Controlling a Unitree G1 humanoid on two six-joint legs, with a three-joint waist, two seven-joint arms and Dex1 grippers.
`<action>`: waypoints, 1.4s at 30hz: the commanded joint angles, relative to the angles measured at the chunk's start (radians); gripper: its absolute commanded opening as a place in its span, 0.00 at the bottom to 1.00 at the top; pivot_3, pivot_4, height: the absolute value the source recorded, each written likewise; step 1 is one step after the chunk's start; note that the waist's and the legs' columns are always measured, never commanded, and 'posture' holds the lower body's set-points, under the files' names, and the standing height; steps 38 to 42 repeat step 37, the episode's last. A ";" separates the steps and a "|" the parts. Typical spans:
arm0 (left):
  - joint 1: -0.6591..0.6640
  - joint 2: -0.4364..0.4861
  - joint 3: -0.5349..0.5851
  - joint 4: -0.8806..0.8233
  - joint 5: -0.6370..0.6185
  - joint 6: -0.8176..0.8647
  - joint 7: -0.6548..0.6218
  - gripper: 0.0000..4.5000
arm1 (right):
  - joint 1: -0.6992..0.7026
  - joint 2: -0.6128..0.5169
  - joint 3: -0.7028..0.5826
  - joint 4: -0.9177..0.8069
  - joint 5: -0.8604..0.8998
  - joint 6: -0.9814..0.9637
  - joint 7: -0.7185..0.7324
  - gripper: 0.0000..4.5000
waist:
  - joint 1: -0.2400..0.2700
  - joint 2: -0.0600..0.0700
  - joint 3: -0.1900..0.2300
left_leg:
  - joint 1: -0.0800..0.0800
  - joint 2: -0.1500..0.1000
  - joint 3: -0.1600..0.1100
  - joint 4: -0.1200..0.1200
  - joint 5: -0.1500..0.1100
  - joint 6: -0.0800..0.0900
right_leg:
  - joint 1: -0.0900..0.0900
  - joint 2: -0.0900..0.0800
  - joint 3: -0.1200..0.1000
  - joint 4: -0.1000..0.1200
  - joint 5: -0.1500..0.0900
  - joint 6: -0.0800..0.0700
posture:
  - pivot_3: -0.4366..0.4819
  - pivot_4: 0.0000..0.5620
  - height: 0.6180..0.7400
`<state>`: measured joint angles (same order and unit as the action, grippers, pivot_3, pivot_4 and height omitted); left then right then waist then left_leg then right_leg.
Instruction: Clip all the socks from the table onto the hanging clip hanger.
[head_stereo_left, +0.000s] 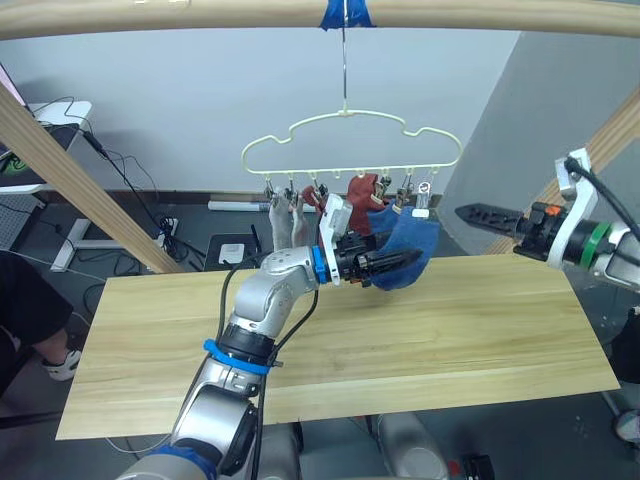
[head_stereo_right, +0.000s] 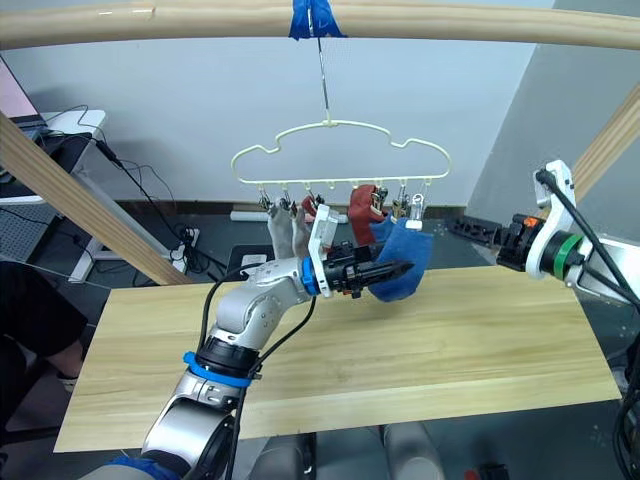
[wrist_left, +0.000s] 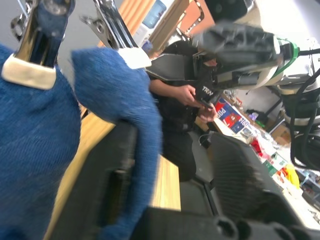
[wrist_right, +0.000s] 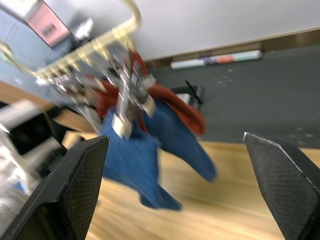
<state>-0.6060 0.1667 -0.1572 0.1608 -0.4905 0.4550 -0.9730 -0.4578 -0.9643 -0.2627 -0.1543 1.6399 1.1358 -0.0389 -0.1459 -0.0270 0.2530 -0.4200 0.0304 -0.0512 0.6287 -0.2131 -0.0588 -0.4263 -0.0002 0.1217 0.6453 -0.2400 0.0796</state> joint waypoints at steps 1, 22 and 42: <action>0.039 0.044 0.027 -0.067 -0.013 0.012 -0.014 0.86 | 0.022 -0.012 -0.041 -0.077 -0.119 -0.049 0.097 1.00 | 0.000 0.000 0.000 | 0.000 0.000 0.000 0.000 0.000 0.000 | 0.000 0.000 0.000 0.000 0.000 0.000 | 0.27 0.44 1.00; 0.795 0.554 0.634 -0.496 0.011 0.065 0.204 1.00 | 0.393 0.058 0.077 -0.110 -1.049 -0.710 0.709 1.00 | 0.063 -0.002 0.004 | 0.001 0.000 0.001 -0.001 0.000 0.000 | 0.000 -0.003 -0.002 0.000 -0.003 -0.006 | 0.48 0.40 1.00; 0.713 0.552 0.518 -0.453 0.068 0.050 0.249 1.00 | 0.446 0.141 -0.025 -0.115 -1.124 -0.691 0.685 1.00 | 0.086 -0.002 0.003 | 0.003 0.000 0.001 0.000 0.000 0.000 | 0.002 -0.003 -0.002 0.001 -0.002 -0.004 | 0.45 0.38 1.00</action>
